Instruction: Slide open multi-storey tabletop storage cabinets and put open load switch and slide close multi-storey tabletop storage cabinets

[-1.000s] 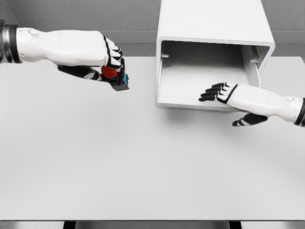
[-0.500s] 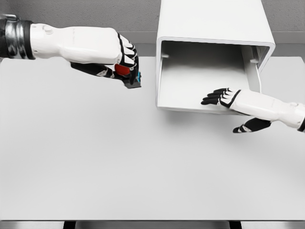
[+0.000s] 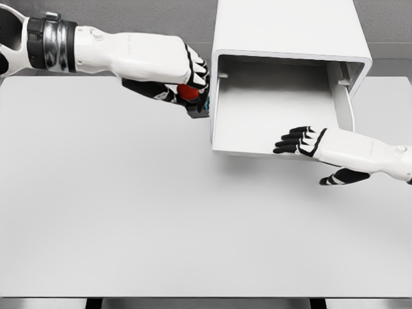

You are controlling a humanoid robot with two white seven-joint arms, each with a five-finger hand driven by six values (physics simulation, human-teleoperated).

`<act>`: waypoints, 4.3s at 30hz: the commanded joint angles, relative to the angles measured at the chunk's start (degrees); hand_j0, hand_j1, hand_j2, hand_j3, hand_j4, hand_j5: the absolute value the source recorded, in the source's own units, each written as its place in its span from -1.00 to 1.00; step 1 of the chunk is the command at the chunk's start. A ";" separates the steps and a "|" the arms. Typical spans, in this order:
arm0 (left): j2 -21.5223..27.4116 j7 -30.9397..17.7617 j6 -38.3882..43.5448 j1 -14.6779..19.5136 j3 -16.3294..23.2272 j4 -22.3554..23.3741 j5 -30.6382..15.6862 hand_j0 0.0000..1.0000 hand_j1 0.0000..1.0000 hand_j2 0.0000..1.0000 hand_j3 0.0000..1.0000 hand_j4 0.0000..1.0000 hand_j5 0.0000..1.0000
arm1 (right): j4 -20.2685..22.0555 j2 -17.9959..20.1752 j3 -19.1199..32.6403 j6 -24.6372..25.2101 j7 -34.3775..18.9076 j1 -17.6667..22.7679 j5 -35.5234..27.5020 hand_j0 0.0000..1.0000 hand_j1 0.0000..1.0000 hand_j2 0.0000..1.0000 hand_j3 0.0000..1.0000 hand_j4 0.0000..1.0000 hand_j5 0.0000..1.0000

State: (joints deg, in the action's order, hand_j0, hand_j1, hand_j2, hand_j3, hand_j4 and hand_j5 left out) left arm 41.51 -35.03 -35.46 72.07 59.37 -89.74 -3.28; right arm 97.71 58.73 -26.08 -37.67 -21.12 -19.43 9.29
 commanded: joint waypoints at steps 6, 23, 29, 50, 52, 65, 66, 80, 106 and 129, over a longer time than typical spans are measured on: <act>-1.69 0.03 0.46 0.53 0.22 0.70 -0.24 -0.10 -0.10 -0.10 -0.10 -0.10 -0.10 | -0.42 3.33 6.57 2.67 -0.06 0.00 -5.08 1.00 1.00 1.00 1.00 1.00 1.00; -10.13 0.03 0.46 4.40 4.44 7.38 1.25 -0.10 -0.10 -0.10 -0.10 -0.10 -0.10 | -0.42 3.33 6.13 2.67 -0.06 1.76 -5.08 1.00 1.00 1.00 1.00 1.00 1.00; -13.20 0.03 0.46 5.80 6.99 9.32 2.05 -0.10 -0.10 -0.10 -0.10 -0.10 -0.10 | -0.33 4.03 6.30 2.67 -0.06 2.02 -5.08 1.00 1.00 1.00 1.00 1.00 1.00; -18.30 0.03 0.46 6.50 8.92 15.47 4.51 -0.08 -0.08 -0.08 -0.08 -0.08 -0.08 | -0.42 10.36 6.74 2.67 0.37 2.02 -5.16 1.00 1.00 1.00 1.00 1.00 1.00; -18.30 0.03 0.46 6.50 8.92 15.56 4.51 -0.03 -0.03 -0.03 -0.03 -0.03 -0.03 | -0.42 13.52 6.57 2.67 0.64 2.02 -7.54 1.00 1.00 1.00 1.00 1.00 1.00; -18.30 0.03 0.46 6.42 7.95 13.98 4.59 1.00 1.00 1.00 1.00 1.00 1.00 | 0.02 14.84 -2.66 2.67 5.82 -2.63 -12.55 1.00 1.00 1.00 1.00 1.00 1.00; -18.21 0.05 0.46 6.42 7.95 13.01 4.59 1.00 1.00 1.00 1.00 1.00 1.00 | 0.02 15.19 -2.92 2.67 5.91 -2.81 -12.55 1.00 1.00 1.00 1.00 1.00 1.00; 12.37 0.14 0.46 -16.43 -17.18 -10.28 -15.00 1.00 1.00 1.00 1.00 1.00 1.00 | 0.20 15.98 -7.67 2.67 8.46 -3.60 -12.55 1.00 1.00 1.00 1.00 1.00 1.00; 2.71 0.03 0.46 -38.32 -25.71 8.43 -15.53 1.00 1.00 1.00 1.00 1.00 1.00 | 0.37 10.45 -16.20 2.67 10.13 -9.40 -12.63 1.00 1.00 1.00 1.00 1.00 1.00; 1.47 0.03 0.46 -38.41 -25.36 11.42 -15.18 1.00 1.00 1.00 1.00 1.00 1.00 | -0.07 6.05 -17.60 2.67 8.20 -12.65 -12.81 1.00 1.00 1.00 1.00 1.00 1.00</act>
State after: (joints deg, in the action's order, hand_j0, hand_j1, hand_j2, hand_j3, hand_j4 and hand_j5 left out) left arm 42.93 -35.02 -35.14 33.66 34.08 -78.30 -17.98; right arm 97.71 65.61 -43.66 -35.07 -12.38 -32.17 -3.09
